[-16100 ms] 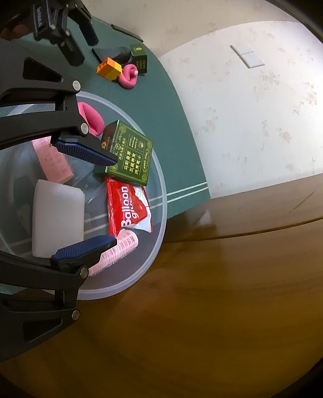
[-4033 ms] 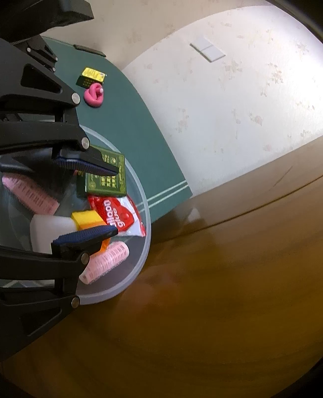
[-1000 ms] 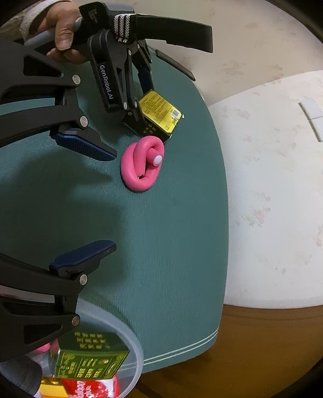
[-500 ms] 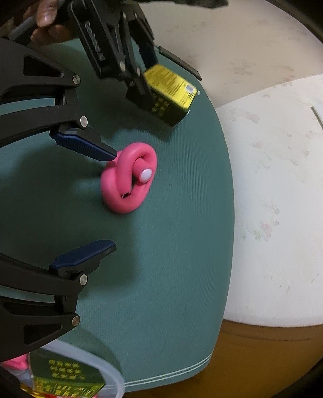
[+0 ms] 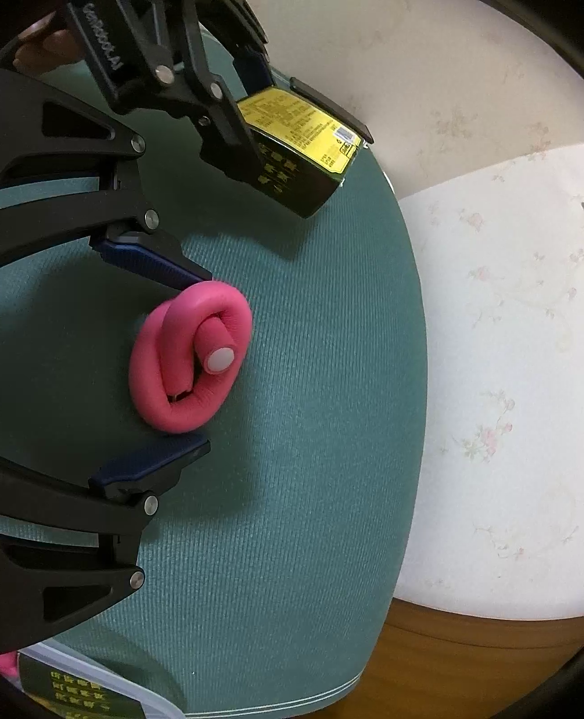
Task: Organize objects
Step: 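Grasp the yellow-and-green box with the left tool while the right tool grasps the coiled pink curler, then carry the yellow box and the coiled pink curler over the clear bowl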
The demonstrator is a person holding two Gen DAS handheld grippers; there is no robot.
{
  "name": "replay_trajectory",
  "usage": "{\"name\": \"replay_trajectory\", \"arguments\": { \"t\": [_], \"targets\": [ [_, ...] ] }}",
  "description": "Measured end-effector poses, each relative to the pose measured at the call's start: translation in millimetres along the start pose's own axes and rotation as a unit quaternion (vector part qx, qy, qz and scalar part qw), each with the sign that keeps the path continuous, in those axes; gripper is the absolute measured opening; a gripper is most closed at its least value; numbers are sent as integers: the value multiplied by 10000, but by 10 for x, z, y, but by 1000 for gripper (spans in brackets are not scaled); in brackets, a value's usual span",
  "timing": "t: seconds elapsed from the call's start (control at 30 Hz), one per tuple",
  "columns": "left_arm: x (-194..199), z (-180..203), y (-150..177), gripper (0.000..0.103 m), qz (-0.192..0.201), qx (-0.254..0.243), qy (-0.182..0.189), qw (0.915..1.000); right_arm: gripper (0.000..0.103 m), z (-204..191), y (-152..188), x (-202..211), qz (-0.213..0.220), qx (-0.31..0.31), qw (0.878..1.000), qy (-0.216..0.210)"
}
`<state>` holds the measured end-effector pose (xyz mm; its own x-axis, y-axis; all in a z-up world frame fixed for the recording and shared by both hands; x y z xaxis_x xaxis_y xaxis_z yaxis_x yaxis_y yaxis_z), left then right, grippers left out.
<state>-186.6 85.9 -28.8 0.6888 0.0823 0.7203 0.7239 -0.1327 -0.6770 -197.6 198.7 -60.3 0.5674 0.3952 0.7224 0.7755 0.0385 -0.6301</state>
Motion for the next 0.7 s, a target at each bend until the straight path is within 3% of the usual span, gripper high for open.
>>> {"name": "replay_trajectory", "arguments": {
  "t": [0.4,0.7],
  "targets": [
    [139,77,32,73,89,-67,67,9999,62,19,26,218,227,-131,9997,29],
    [318,143,92,73,190,-96,177,9996,62,90,70,552,585,-195,9974,378]
  ]
}}
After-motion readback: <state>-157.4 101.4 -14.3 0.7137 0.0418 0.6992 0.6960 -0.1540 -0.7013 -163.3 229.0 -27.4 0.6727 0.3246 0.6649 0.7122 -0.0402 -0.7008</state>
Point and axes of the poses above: each gripper's, at about its wrist camera, not at the fingertips, and x roughly against the way its jaws point, z to its right, y to its underside, the point moved 8 cm from there along -x, roughly the way its jaws point, and after that the axes turned 14 degrees about -y, right-handed, at the moved point
